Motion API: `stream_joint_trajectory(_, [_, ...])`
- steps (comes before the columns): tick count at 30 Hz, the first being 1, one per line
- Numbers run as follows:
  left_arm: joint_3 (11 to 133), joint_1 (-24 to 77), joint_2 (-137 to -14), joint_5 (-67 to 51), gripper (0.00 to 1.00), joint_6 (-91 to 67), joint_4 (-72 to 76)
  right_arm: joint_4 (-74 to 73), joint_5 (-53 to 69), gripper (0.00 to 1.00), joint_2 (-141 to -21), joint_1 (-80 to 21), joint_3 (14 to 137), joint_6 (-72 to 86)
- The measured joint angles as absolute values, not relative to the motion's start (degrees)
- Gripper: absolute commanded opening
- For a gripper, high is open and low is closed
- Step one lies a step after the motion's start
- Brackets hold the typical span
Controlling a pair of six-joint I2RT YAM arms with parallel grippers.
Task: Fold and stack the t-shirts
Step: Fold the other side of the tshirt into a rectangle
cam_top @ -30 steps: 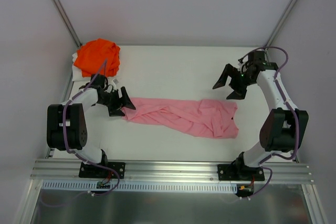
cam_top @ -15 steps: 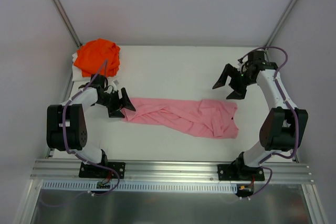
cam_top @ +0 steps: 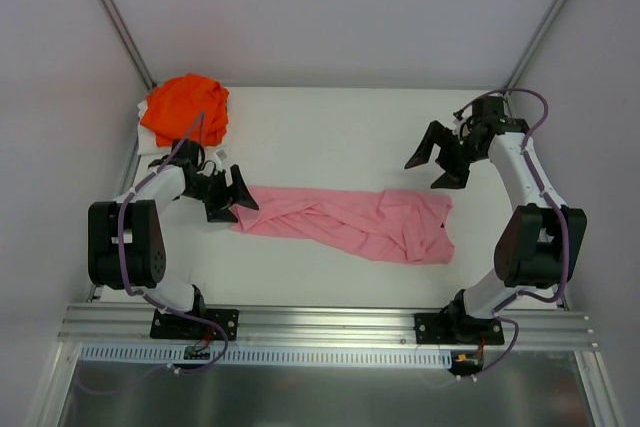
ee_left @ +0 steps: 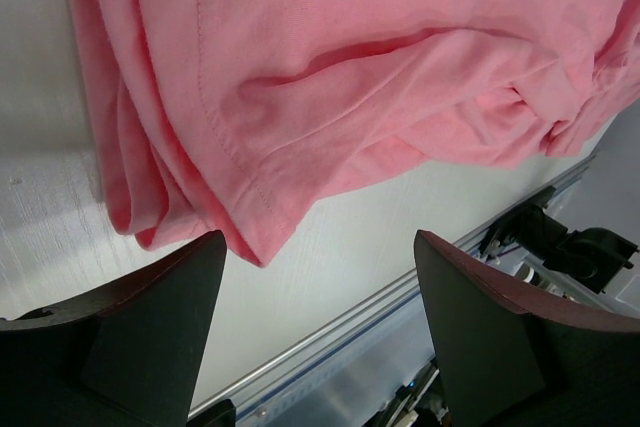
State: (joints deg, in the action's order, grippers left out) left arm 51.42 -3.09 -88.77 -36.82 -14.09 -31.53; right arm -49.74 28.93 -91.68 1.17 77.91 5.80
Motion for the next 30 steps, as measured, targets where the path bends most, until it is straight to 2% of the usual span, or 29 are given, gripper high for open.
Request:
stream_joint_trajectory(18, [51.4, -2.46, -92.84, -37.06, 0.72, -14.57, -28.71, -49.43, 28.91, 1.0, -91.68, 1.17, 76.77, 5.98])
stream_joint_trajectory(21, [51.42, -1.89, -93.6, -37.12, 0.57, -14.76, -28.58, -49.43, 28.88, 0.99, -91.68, 1.17, 76.77, 5.98])
stream_joint_trajectory(22, [51.4, -1.83, -93.69, -37.26, 0.41, -15.0, -28.49, -49.43, 28.88, 0.99, -91.68, 1.17, 76.77, 5.98])
stream_joint_trajectory(24, [51.42, -1.8, -93.84, -37.56, 0.22, -15.49, -28.27, -49.43, 28.88, 0.99, -91.68, 1.17, 76.77, 5.98])
stream_joint_trajectory(25, [51.48, -1.8, -93.91, -37.65, 0.05, -15.51, -28.18, -49.43, 28.88, 1.0, -91.68, 1.17, 76.77, 5.98])
stream_joint_trajectory(26, [51.64, -1.8, -94.04, -37.76, 0.0, -15.57, -28.18, -49.43, 28.88, 1.0, -91.68, 1.17, 76.77, 5.98])
stream_joint_trajectory(30, [52.14, -1.83, -94.28, -37.91, 0.0, -15.57, -27.88, -49.43, 28.88, 0.99, -91.68, 1.17, 76.77, 6.0])
